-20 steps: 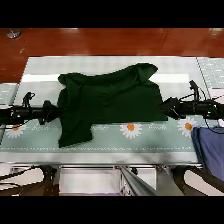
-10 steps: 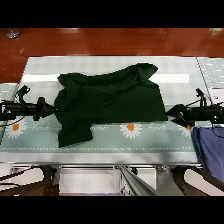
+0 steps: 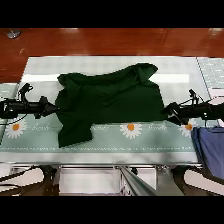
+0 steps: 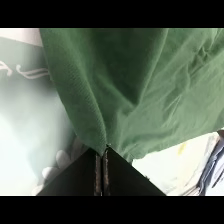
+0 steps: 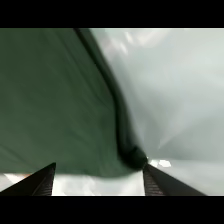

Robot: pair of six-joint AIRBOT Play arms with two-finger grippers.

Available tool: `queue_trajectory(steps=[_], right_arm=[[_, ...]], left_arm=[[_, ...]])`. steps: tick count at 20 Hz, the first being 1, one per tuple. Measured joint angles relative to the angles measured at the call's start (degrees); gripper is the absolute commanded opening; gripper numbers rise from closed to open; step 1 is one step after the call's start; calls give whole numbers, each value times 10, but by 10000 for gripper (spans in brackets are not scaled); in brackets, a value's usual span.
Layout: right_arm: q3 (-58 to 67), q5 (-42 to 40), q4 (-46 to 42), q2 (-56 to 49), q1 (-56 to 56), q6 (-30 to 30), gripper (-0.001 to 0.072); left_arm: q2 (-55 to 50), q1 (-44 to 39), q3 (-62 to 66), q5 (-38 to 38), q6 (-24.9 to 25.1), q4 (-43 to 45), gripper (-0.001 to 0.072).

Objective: Fold the shirts.

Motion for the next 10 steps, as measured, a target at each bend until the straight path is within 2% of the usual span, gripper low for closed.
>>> queue_trajectory(steps=[1,2,3,4,5,10], right_arm=[[6,-7,17,-10,5,-5,617],[12,-9,32,-21,13,-8,587],[19,-14,44,-32,23,-11,431],[26,-19,44,-42,35,-13,126],[35,-23,43,-52,47,-14,32],[162,32,16,-65,83,-12,31]], left_arm=[[0,-1,0,1,0,0,15],[0,-2,0,3,0,0,14],[0,-3,0,3,0,0,14],[0,-4,0,4,0,0,15],[1,-5,0,4,0,-1,14],[45,-4,21,4,0,-27,14]])
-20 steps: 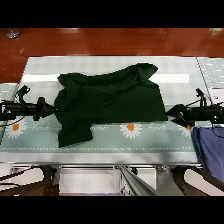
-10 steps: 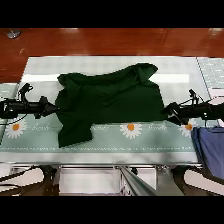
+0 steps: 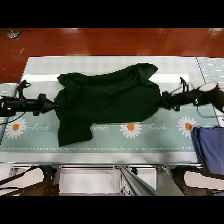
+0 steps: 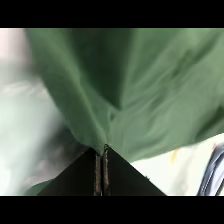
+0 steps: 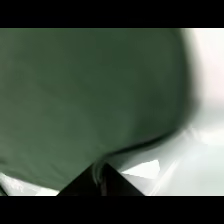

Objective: Fold the shirts.

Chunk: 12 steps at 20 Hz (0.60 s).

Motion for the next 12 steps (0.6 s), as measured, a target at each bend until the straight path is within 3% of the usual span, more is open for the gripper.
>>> queue_trajectory(steps=[7,12], right_arm=[[435,112,-95,66,9,48,30],[584,163,-155,187,9,67,31]], left_arm=[[133,6,242,22,-26,-88,14],[215,6,447,33,-85,-2,14]])
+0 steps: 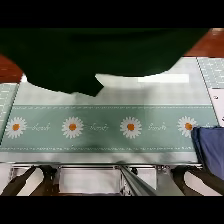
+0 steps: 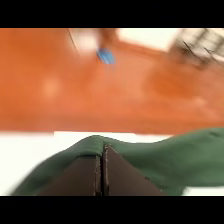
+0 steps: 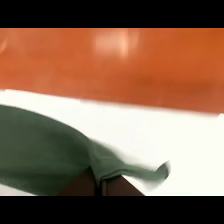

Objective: Fold the shirts.

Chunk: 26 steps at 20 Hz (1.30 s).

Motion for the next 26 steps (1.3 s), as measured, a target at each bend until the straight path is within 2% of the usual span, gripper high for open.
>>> queue_trajectory(steps=[5,9,14,19,23,26], right_arm=[[30,30,-86,140,0,26,31],[26,78,-129,214,0,47,31],[-30,130,-135,246,0,67,31],[-180,115,-75,228,0,52,31],[-309,24,-42,154,0,26,31],[-353,-54,-7,50,1,0,31]], left_arm=[[107,-10,104,-28,-37,143,14],[183,-92,124,-58,-71,278,14],[204,-173,89,-97,-100,416,14],[150,-190,-42,-90,-119,455,14],[40,-194,-126,-52,-130,447,14],[-70,-195,-149,-15,-134,429,14]])
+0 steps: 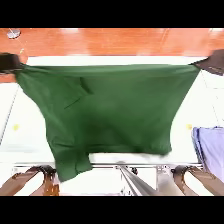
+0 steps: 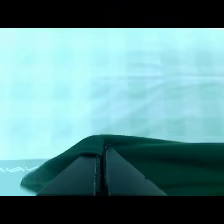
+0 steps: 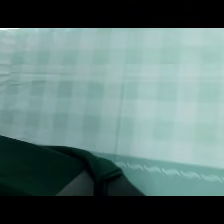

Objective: Fold the shirts.

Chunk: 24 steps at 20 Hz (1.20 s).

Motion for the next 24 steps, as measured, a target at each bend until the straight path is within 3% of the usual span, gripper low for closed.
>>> queue_trajectory(steps=[6,13,18,23,24], right_arm=[[10,-140,87,-234,0,-32,31],[116,-162,140,-402,-2,-27,31],[147,-74,139,-427,-16,-31,31],[114,9,71,-435,-9,-39,32],[99,12,59,-437,-6,-38,103]], left_arm=[[-189,-1,-12,105,-39,-54,14],[-289,-5,-13,176,-54,-160,15],[-288,31,-6,69,3,-169,15],[-292,46,-59,-22,42,-159,17],[-296,45,-72,-31,47,-158,91]])
